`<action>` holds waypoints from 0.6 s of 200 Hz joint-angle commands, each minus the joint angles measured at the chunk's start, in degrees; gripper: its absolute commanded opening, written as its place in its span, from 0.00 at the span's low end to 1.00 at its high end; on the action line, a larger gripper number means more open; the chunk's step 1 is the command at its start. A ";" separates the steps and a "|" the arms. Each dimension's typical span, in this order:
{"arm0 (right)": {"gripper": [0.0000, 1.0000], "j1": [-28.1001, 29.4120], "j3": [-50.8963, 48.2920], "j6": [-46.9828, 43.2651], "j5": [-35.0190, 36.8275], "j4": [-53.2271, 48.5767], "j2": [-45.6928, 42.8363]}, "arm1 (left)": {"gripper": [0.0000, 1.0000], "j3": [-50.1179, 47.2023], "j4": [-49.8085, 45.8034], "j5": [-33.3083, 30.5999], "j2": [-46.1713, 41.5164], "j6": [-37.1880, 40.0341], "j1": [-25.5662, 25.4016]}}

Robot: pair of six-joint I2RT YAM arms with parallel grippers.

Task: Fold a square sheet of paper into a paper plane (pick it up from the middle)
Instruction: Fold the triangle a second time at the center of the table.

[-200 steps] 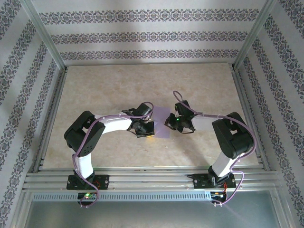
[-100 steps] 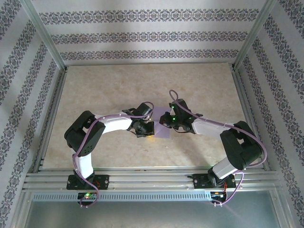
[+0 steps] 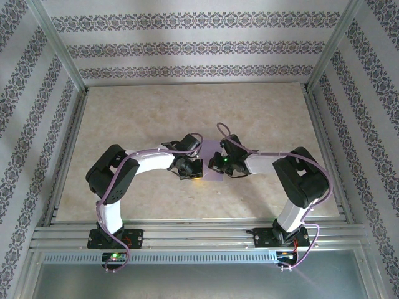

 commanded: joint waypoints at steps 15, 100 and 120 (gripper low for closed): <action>0.00 -5.36 -0.89 -2.62 -1.71 1.03 1.01 | 0.00 -2.03 -13.44 -5.21 5.45 2.69 0.70; 0.00 -13.77 0.44 -6.50 -1.47 -0.99 -1.45 | 0.00 -0.97 -13.47 -4.42 5.32 3.69 0.70; 0.00 -11.93 -0.43 -6.93 -1.23 -1.34 -5.38 | 0.00 -0.17 -12.19 -3.43 4.37 3.93 0.70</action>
